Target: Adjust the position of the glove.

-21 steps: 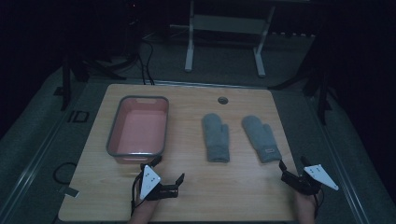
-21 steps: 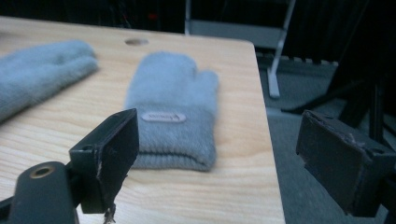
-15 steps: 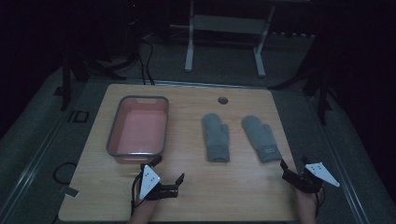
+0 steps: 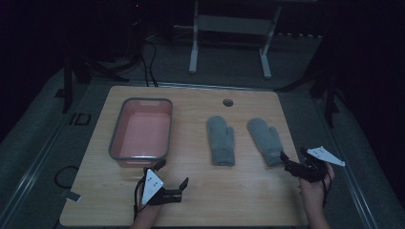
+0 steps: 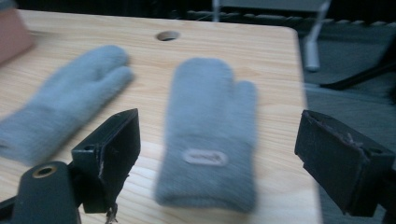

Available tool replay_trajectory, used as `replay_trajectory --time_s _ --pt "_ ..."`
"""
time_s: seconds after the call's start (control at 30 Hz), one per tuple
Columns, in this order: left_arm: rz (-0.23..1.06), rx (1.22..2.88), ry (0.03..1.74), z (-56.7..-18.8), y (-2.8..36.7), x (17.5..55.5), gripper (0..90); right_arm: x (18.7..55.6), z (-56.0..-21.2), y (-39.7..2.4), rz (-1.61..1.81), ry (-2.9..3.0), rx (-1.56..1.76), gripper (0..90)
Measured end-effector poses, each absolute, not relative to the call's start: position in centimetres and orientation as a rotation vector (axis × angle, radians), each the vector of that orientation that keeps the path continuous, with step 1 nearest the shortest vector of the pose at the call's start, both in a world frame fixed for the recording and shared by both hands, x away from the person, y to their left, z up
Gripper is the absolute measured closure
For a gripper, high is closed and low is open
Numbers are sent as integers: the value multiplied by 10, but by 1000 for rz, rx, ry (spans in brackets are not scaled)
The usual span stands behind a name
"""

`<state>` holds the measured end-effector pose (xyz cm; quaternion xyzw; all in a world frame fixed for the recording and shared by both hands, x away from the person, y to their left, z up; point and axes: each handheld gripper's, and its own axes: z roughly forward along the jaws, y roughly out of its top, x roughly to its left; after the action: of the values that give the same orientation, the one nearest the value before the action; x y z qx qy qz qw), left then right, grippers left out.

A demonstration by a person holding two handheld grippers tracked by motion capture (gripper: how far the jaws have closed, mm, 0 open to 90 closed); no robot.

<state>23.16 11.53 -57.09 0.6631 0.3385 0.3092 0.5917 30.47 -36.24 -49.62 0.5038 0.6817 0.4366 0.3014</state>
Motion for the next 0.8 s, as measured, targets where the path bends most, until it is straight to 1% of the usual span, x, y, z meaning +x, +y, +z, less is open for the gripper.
replay_trajectory --time_s 0.33,0.47,0.8 --pt "715 1543 790 -571 115 232 1 331 -479 -326 1172 1883 1362 122" --pt "715 1545 790 -571 115 232 1 342 -473 -310 1147 1898 1345 108" --pt "705 1544 793 -571 115 232 1 363 -463 -262 1145 1947 1259 108"
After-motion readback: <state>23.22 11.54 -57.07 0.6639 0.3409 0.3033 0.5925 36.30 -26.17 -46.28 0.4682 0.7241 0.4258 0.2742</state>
